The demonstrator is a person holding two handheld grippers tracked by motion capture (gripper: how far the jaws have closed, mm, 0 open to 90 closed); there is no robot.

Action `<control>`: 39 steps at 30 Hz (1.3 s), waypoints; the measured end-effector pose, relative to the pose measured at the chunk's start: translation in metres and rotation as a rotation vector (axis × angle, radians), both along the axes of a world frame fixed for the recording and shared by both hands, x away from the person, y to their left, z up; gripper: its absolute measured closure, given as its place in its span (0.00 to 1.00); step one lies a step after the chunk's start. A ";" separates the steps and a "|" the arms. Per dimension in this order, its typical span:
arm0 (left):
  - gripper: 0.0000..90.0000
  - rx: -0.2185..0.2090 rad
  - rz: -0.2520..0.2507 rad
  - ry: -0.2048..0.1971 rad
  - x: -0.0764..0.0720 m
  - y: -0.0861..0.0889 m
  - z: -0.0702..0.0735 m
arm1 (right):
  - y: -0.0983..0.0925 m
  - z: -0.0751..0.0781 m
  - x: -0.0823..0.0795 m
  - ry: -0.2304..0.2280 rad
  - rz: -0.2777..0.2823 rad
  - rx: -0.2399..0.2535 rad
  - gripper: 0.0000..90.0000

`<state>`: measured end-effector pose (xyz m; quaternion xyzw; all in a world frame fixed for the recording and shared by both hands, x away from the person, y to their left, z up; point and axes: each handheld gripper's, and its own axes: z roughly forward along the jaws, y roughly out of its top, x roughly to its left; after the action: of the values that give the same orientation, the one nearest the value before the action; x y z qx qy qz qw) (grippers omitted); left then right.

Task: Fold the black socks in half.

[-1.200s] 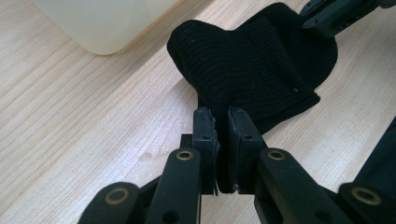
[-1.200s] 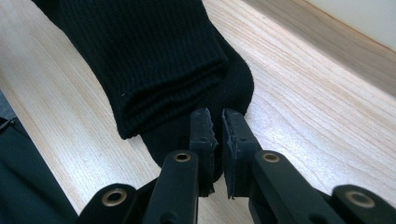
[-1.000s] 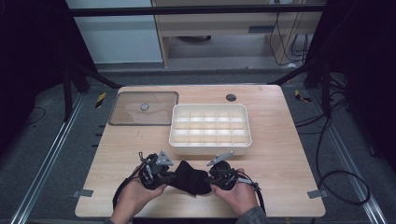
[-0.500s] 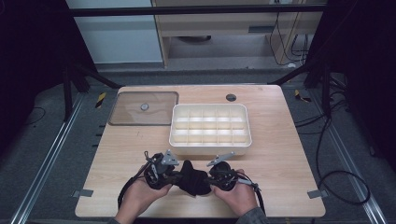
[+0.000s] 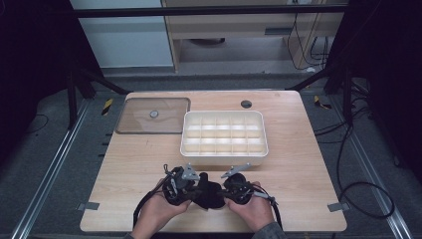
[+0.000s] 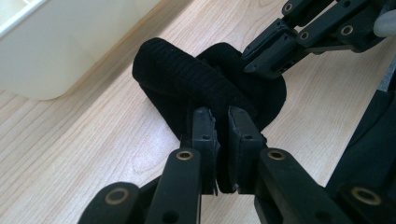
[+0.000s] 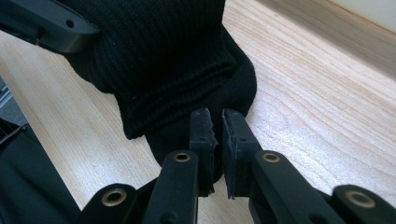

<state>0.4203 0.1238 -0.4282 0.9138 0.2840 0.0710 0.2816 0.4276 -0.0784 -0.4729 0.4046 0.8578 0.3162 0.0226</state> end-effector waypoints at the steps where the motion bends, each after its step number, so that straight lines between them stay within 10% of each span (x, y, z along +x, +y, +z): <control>1: 0.92 0.000 -0.003 0.001 0.000 -0.001 0.000 | -0.001 0.000 0.000 0.001 0.001 0.004 0.93; 39: 0.92 0.011 -0.074 0.012 -0.009 -0.038 -0.013 | -0.013 -0.008 -0.001 0.001 -0.045 0.058 0.88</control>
<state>0.4117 0.0854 -0.4413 0.9255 0.2513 0.0568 0.2775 0.4265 -0.0918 -0.4811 0.4243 0.8391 0.3400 0.0175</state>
